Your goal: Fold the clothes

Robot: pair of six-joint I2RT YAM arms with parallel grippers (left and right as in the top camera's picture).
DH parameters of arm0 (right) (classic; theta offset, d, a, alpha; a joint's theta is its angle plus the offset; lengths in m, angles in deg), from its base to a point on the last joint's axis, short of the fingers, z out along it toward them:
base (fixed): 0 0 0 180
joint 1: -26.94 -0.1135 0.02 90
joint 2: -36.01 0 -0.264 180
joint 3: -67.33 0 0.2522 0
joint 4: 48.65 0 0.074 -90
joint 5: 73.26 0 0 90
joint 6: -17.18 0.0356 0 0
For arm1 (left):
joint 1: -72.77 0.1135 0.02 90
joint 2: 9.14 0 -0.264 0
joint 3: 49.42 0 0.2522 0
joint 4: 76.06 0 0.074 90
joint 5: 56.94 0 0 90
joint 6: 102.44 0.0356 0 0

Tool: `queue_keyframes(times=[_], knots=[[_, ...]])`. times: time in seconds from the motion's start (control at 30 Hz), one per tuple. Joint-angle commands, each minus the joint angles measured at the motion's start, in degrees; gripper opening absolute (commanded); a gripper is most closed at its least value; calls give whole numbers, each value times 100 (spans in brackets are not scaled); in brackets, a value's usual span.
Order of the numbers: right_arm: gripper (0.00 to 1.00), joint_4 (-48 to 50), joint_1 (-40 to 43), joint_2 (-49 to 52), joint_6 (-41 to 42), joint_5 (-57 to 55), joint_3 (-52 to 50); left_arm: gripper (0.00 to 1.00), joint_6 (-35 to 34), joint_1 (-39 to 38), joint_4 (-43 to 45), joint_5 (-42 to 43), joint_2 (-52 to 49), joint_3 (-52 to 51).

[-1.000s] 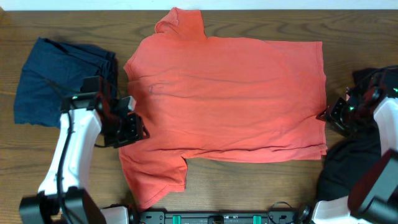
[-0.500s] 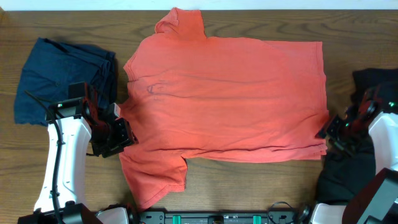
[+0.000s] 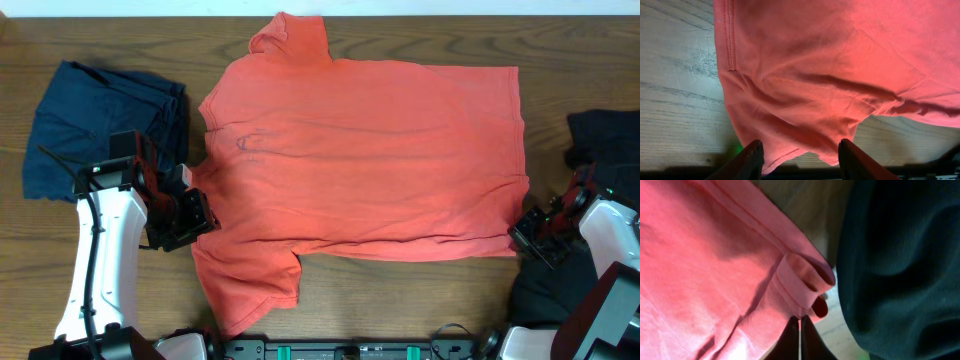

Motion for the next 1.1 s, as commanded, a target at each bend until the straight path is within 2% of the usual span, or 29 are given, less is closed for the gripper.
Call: queue_keyframes(times=[0.0,0.23,0.5,0.6,0.63,0.87,0.9,1.07], knots=[[1,-85,42,-59,-149,155,271,50,-48,28,-28,44,4,-4],[1,-857,42,-470,-581,153,1333,50,-48,-151,-192,623,4,-4],[1,-1069,33,-702,-595,155,1436,50,-76,-610,-684,621,4,-7],[37,-1126,24,-691,-592,127,1196,50,-74,-763,-754,619,4,-7],[39,-1082,24,-680,-590,98,1049,50,-74,-809,-743,621,4,-7],[47,11,70,-592,-63,-42,-105,51,-72,-975,-595,616,4,-7],[47,101,68,-566,-26,-39,-186,55,-72,-975,-599,619,4,-7],[46,492,68,-472,120,-39,-481,56,-72,-975,-531,614,4,-7]])
